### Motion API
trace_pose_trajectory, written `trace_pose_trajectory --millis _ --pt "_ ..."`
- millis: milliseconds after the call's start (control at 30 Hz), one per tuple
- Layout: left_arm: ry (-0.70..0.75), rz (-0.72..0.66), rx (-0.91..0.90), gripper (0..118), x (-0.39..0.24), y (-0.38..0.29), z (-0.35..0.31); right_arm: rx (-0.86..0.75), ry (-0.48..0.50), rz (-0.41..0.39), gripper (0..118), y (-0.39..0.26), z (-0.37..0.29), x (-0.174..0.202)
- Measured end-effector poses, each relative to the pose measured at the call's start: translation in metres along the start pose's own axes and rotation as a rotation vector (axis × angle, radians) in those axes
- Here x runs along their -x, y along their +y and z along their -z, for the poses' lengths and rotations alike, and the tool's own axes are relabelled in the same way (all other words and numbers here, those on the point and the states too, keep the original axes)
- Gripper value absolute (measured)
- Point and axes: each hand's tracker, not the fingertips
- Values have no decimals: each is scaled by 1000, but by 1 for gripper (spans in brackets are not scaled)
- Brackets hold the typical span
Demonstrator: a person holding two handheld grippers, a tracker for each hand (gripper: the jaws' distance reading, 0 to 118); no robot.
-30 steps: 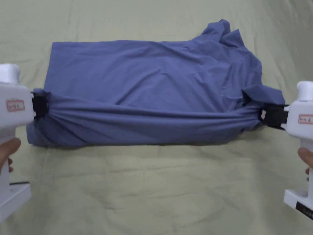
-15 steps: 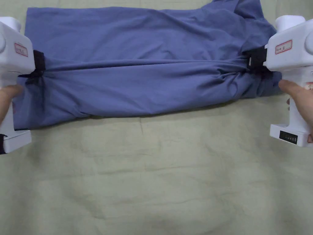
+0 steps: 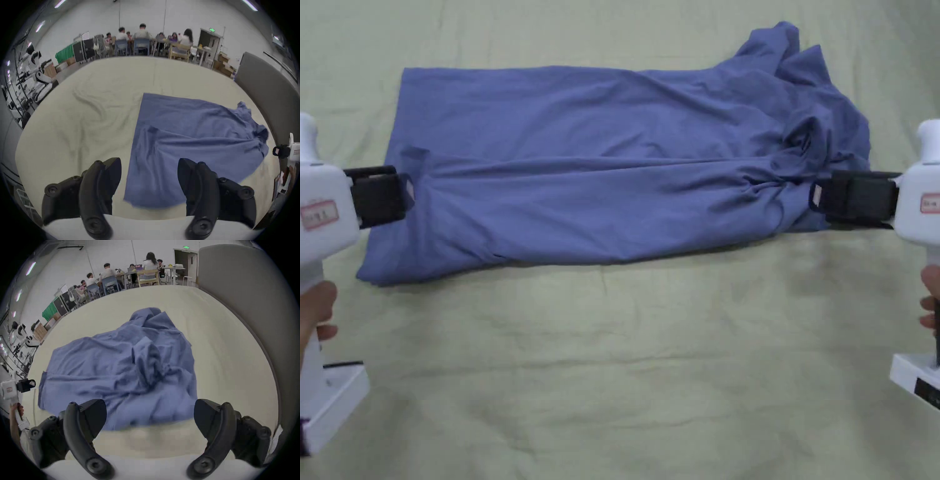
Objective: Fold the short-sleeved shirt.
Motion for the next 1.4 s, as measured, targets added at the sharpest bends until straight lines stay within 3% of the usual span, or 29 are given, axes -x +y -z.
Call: trace_pose_trajectory --millis 33,67,100,133,200,300,367,400,433,467,500,633,667,733,767,800,833,900,1000,1033,1100,1167,1233,1367,1400 --pt "-3 31 -25 73 -7 -15 -21 -20 -20 -38 95 -12 -13 3" --pt "1 66 -42 44 -11 -26 -34 -26 -18 -74 59 -23 -23 6" --pt "39 96 -29 0 -18 -36 -44 -27 -35 -85 3 -33 -28 9" --pt "105 118 -9 0 -24 -51 -52 -58 -88 -85 3 -45 -34 8" --pt "53 151 49 0 -32 -55 -64 -42 -51 -73 2 -56 -43 6" --pt "101 168 24 0 -36 -56 -59 -32 -30 -49 2 -64 -40 -7" --pt "89 113 24 0 -29 -48 -51 -33 -26 -40 2 -63 -43 -12" --pt "52 60 26 26 -24 -45 -41 -34 -13 -49 2 -62 -44 -8" --pt "11 23 54 62 -18 -42 -26 -37 -11 -48 2 -61 -45 -8" --pt "-15 -12 110 83 -13 -35 -12 -38 -8 -50 2 -59 -45 -8" --pt "-28 -33 158 84 -10 -32 4 -40 -6 -52 2 -59 -45 -7" --pt "0 -35 207 83 -5 -22 51 -43 7 -58 2 -55 -44 1" --pt "-15 -31 220 75 -5 -21 58 -42 10 -61 2 -56 -42 2" --pt "-55 -31 237 71 -10 -27 63 -38 5 -68 2 -55 -38 4" --pt "-31 4 225 57 -14 -26 61 -34 3 -71 2 -55 -36 4" --pt "-27 40 191 15 -18 -23 57 -32 1 -75 2 -55 -36 4" --pt "-48 12 195 5 -19 -24 55 -28 -2 -77 2 -55 -33 4" --pt "-29 70 222 5 -26 -19 59 -14 2 -81 2 -55 -28 5" --pt "-47 28 194 5 -19 -20 50 -3 30 -69 4 -51 -23 3" --pt "-56 1 179 5 -18 -19 46 4 51 -40 25 -48 -21 1" --pt "-65 -6 170 5 -13 -19 40 31 62 -26 118 -37 -10 -6" --pt "-67 -5 169 5 -15 -16 38 -24 93 7 118 -24 -5 -17" --pt "-70 -7 169 5 -12 -17 40 43 84 43 118 -2 3 -32" --pt "-69 1 177 5 -11 -17 44 77 -35 -27 116 14 62 -43" --pt "-69 4 181 5 -11 -16 46 89 -38 -34 100 18 70 -44"
